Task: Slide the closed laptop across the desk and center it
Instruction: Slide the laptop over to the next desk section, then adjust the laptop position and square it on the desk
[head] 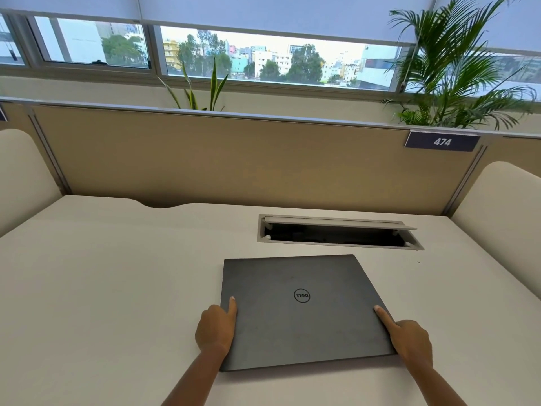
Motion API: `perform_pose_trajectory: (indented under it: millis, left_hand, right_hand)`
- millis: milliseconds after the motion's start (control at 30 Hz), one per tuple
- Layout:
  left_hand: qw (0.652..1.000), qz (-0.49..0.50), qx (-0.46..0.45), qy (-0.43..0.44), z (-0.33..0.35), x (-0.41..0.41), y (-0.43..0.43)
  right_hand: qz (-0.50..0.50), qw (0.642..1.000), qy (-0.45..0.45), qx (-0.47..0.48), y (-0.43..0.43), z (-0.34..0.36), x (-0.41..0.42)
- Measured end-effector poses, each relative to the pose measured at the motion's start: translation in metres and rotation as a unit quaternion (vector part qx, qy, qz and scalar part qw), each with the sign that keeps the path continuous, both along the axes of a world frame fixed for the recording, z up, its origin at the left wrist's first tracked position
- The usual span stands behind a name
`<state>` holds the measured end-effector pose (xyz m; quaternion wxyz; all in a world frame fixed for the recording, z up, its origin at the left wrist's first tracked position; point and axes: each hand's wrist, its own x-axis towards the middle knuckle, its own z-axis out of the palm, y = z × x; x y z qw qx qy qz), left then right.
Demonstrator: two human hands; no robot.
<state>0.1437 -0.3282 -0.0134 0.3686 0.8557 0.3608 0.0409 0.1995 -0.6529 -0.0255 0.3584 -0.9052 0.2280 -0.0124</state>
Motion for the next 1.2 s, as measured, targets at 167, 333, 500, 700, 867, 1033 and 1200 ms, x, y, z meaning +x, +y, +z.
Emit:
perform_pose_trajectory:
  millis: [167, 333, 500, 700, 867, 1033, 1200]
  left_hand:
    - [1.0, 0.007, -0.019, 0.0, 0.003, -0.001, 0.001]
    - [1.0, 0.014, -0.013, -0.005, 0.002, -0.004, 0.001]
    - [0.999, 0.022, -0.024, 0.004, 0.005, -0.006, 0.004]
    - [0.998, 0.036, -0.042, 0.014, 0.006, -0.01, 0.009]
    - [0.995, 0.044, -0.087, -0.001, 0.006, -0.014, 0.008]
    - [0.992, 0.048, -0.11, -0.035, 0.003, -0.021, 0.002]
    - [0.99, 0.053, -0.1, -0.082, 0.002, -0.029, -0.005]
  right_hand:
    - [-0.005, 1.0, -0.008, 0.025, -0.004, -0.001, 0.001]
    - [0.013, 1.0, -0.004, 0.011, -0.008, -0.002, 0.0]
    - [0.008, 1.0, -0.008, 0.009, -0.009, -0.005, -0.007]
    - [-0.004, 0.999, -0.018, 0.037, -0.009, -0.008, -0.018]
    - [-0.006, 0.998, -0.031, 0.06, -0.009, -0.01, -0.027]
    - [0.001, 0.995, -0.052, 0.079, -0.01, -0.011, -0.037]
    - [0.011, 0.994, -0.073, 0.085, -0.01, -0.011, -0.047]
